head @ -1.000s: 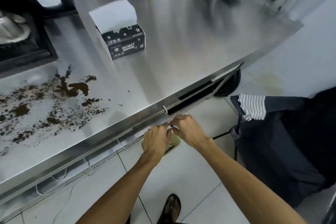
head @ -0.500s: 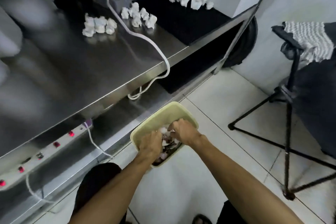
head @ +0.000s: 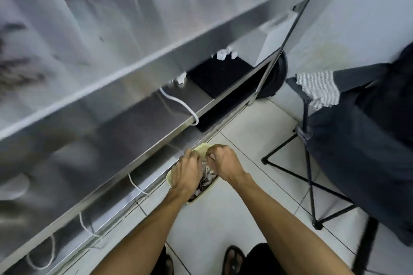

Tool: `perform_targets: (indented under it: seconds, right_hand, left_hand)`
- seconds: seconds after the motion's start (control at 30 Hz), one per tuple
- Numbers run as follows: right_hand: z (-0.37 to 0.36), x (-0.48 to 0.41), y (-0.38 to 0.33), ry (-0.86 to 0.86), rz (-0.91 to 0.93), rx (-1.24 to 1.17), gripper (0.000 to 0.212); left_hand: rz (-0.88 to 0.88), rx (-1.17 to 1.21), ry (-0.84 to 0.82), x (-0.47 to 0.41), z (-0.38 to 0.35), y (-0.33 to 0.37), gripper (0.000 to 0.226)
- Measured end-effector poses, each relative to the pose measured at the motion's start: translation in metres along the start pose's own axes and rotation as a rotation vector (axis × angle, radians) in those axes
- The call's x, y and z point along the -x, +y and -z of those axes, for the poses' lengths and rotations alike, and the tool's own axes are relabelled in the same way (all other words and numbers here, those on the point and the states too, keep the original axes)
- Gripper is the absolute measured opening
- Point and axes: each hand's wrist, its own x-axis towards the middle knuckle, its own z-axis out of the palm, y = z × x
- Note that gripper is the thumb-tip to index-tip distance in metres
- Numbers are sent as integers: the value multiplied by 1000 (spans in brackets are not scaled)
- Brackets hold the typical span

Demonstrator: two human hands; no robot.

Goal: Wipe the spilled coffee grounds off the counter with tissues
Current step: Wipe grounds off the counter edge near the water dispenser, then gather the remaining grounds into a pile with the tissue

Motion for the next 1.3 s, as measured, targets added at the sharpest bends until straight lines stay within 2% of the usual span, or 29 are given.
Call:
perform_targets:
  seconds: [0.07, 0.2, 0.4, 0.53, 0.67, 0.73, 0.83, 0.93, 1.03, 1.1, 1.2, 1.3]
  right_hand:
    - [50, 16, -25, 29, 2, -30, 18]
    - [147, 47, -69, 50, 46, -98, 11]
    - [273, 82, -117, 135, 215, -166, 9]
    - [330, 82, -143, 194, 330, -214, 8]
    - [359, 67, -177, 183, 395, -299, 15]
    - [367, 56, -198, 184, 410, -319, 19]
    - [372, 35, -231, 182, 425, -344, 17]
    - [375, 8, -263, 197, 441, -352, 16]
    - [373, -24, -293, 208, 446, -306, 21]
    - [372, -48, -312, 188, 426, -255, 22]
    - [376, -85, -340, 127, 385, -156, 29]
    - [386, -116, -364, 55, 352, 16, 42]
  left_hand:
    - [0, 49, 40, 17, 52, 23, 26]
    - [0, 128, 131, 54, 152, 62, 25]
    - [-18, 202, 199, 90, 266, 106, 18]
    - [-12, 324, 290, 105, 318, 114, 13]
    - [29, 468, 401, 110, 363, 103, 11]
    - [120, 529, 465, 102, 384, 86, 21]
    - [272, 615, 545, 70, 409, 43, 49]
    - [342, 622, 491, 27, 431, -3, 81]
    - [359, 637, 344, -16, 450, -35, 117]
    - [343, 625, 253, -41, 454, -49, 131]
    - [282, 567, 141, -70, 455, -61, 135]
    - [227, 512, 110, -79, 452, -66, 115]
